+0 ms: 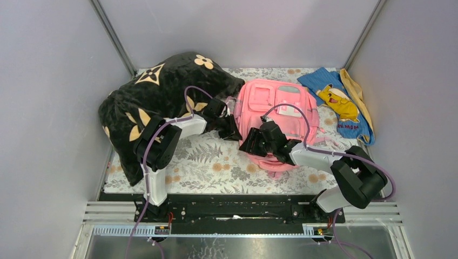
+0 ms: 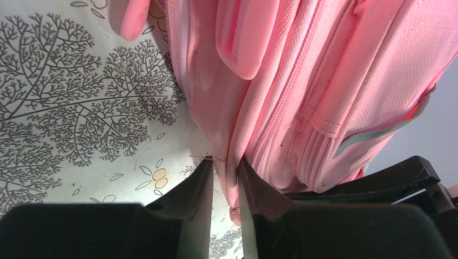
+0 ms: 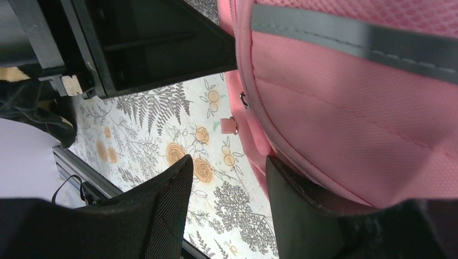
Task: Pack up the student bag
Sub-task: Zip the student bag at the center of the board.
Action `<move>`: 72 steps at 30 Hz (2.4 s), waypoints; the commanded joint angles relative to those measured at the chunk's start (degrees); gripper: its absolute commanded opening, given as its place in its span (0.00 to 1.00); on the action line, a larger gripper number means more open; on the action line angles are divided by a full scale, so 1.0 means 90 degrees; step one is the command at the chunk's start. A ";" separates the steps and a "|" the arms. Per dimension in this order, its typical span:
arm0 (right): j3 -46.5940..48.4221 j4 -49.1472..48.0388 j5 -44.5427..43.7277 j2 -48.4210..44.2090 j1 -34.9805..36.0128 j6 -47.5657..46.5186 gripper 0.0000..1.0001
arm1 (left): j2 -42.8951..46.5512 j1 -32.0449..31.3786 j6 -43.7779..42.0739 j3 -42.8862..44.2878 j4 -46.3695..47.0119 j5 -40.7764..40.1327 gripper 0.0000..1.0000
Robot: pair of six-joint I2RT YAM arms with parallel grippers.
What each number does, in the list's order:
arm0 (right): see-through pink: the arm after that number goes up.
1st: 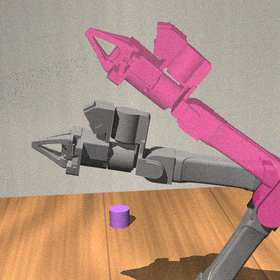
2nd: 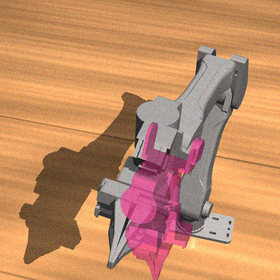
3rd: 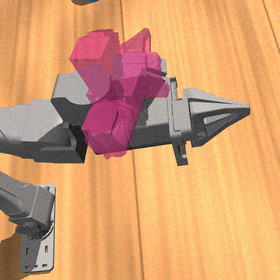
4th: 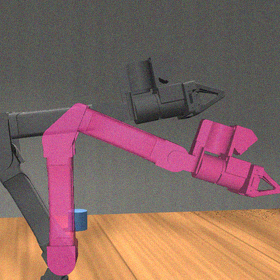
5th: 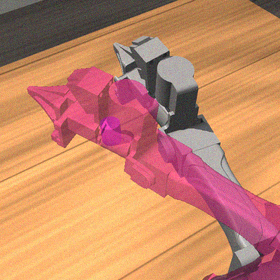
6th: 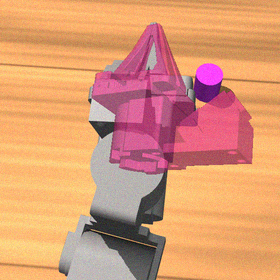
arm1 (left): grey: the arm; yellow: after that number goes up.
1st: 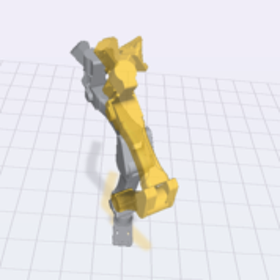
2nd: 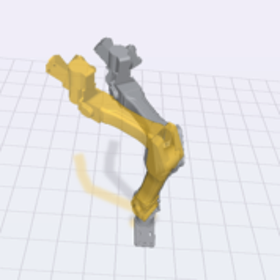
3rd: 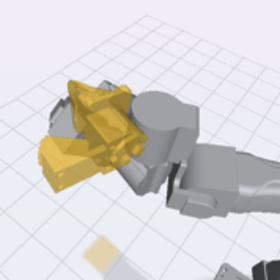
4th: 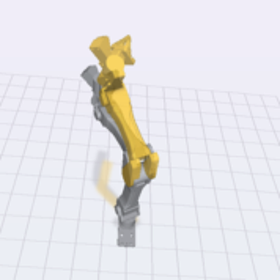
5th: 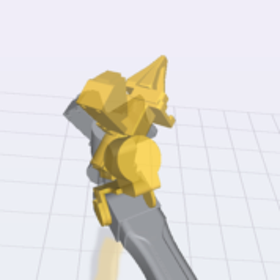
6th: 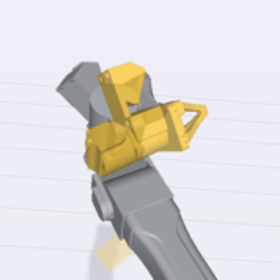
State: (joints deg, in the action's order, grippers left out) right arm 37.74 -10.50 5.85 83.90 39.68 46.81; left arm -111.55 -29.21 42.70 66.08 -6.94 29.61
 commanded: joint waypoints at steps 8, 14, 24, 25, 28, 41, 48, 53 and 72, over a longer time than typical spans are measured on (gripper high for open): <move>0.0109 -0.0812 -0.0122 0.0318 -0.0068 -0.0093 0.54 | -0.0145 -0.0116 -0.0024 -0.0053 0.0302 0.0252 0.28; 0.0188 -0.0391 -0.0598 0.0379 -0.0087 -0.0014 0.54 | -0.0116 -0.0123 -0.0042 -0.0060 0.0293 0.0275 0.28; 0.0630 0.0391 -0.1227 0.0358 -0.0091 -0.0446 0.60 | -0.0222 -0.0133 -0.0076 -0.0023 0.0263 0.0284 0.28; 0.0648 0.0391 -0.1217 0.0384 -0.0087 -0.0458 0.62 | -0.0228 -0.0133 -0.0081 -0.0008 0.0256 0.0291 0.28; 0.0706 0.0340 -0.1083 0.0522 -0.0087 -0.0463 0.66 | -0.0233 -0.0133 -0.0086 0.0026 0.0236 0.0307 0.28; 0.0694 0.0395 -0.1049 0.0509 -0.0083 -0.0162 0.75 | -0.0417 -0.0133 -0.0102 0.0163 0.0217 0.0352 0.27; 0.0473 0.0517 -0.1177 0.0229 -0.0085 0.0006 0.77 | -0.0421 -0.0124 -0.0124 0.0341 0.0116 0.0167 0.27; 0.0406 0.0580 -0.1209 -0.0021 -0.0087 0.0006 0.77 | -0.0225 -0.0066 -0.0164 0.0487 -0.0012 -0.0085 0.27; 0.0692 -0.0459 -0.1123 0.0605 -0.0092 -0.0281 0.75 | -0.0804 -0.0075 -0.0247 0.0728 -0.0046 0.0301 0.26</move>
State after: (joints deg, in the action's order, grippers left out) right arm 41.98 -10.50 -2.20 87.96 39.68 46.44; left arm -116.86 -29.93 41.80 71.57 -7.42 31.16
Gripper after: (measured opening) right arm 0.759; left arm 0.265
